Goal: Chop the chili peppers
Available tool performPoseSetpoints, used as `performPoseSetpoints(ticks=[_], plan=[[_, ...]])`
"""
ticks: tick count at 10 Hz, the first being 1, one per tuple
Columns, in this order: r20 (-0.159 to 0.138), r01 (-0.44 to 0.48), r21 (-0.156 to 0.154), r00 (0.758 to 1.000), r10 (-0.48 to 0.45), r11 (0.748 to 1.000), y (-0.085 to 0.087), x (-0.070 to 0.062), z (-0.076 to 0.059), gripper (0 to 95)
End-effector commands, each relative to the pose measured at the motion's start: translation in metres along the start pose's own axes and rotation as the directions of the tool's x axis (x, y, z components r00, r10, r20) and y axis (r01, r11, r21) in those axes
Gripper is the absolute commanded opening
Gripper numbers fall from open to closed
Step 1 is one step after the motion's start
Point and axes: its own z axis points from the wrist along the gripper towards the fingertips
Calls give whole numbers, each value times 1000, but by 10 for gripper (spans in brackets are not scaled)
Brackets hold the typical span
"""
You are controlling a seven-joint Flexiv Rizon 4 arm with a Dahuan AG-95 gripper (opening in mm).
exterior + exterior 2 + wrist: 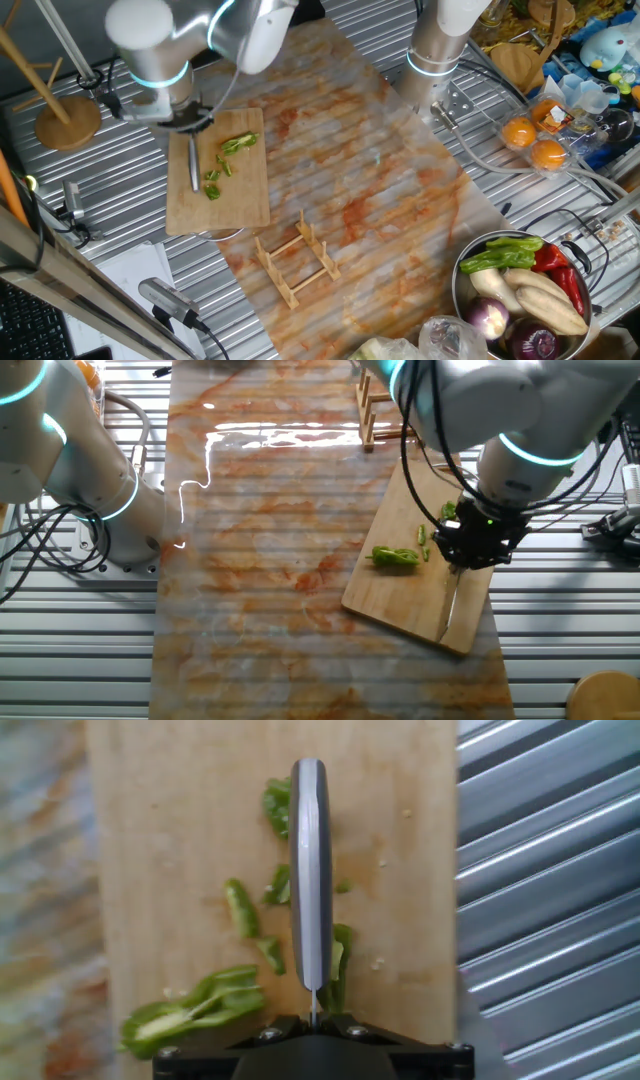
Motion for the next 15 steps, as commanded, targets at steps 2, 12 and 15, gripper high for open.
performPoseSetpoints(ticks=[2, 12, 15], plan=[[68, -248, -65, 965, 253, 966, -17, -2, -12, 0], [138, -618, -197, 751, 646, 761, -12, -30, -5, 0], [126, -642, -174, 738, 663, 747, -4, -29, 6, 0]])
